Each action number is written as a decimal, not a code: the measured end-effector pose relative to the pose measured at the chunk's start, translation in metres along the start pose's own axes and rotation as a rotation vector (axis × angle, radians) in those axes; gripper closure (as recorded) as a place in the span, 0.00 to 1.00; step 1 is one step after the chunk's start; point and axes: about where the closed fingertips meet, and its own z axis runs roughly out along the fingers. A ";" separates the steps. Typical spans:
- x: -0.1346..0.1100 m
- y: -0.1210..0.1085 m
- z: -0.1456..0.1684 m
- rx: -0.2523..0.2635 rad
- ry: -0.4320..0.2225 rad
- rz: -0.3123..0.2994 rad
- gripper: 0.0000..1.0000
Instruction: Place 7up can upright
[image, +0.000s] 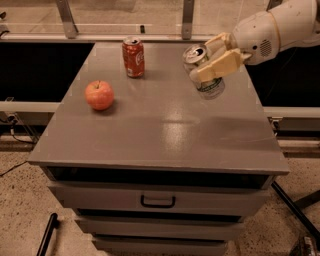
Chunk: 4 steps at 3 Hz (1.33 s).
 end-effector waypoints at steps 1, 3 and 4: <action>0.002 -0.002 -0.003 -0.018 -0.113 0.078 1.00; 0.020 0.000 0.004 0.000 -0.163 0.149 1.00; 0.033 0.003 0.013 0.004 -0.202 0.175 1.00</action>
Offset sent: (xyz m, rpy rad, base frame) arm -0.0015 -0.0114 -0.0100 0.1976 0.1196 -0.0374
